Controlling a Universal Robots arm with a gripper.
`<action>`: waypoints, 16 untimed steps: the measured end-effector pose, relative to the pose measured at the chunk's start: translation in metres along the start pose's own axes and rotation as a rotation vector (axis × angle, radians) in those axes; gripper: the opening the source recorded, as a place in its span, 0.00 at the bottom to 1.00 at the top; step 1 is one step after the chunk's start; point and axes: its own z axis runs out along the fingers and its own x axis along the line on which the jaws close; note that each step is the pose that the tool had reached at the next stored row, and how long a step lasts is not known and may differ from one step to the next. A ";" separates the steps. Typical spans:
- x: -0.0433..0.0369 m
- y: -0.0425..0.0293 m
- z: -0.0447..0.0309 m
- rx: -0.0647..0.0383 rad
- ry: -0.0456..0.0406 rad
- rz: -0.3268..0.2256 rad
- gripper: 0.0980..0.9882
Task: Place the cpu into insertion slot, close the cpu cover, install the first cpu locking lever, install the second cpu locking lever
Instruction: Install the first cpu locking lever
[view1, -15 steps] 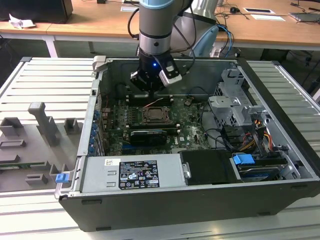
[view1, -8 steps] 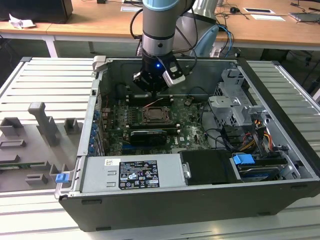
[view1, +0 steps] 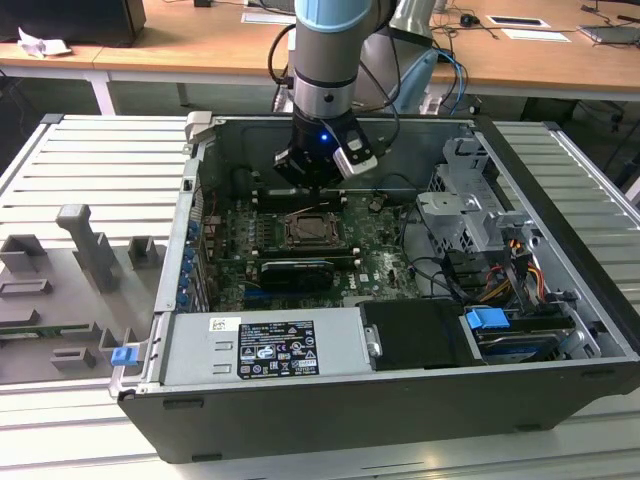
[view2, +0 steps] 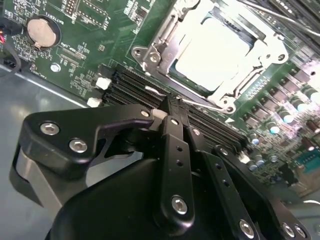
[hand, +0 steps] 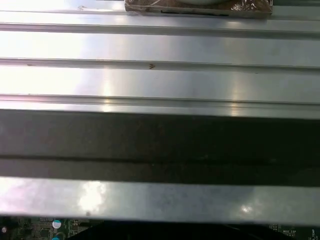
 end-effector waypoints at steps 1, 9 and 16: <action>-0.0017 0.0000 0.0017 0.000 0.0001 0.000 0.01; -0.0080 -0.0006 0.0070 0.000 0.0000 0.000 0.01; -0.0098 -0.0011 0.0109 0.001 0.0001 0.000 0.01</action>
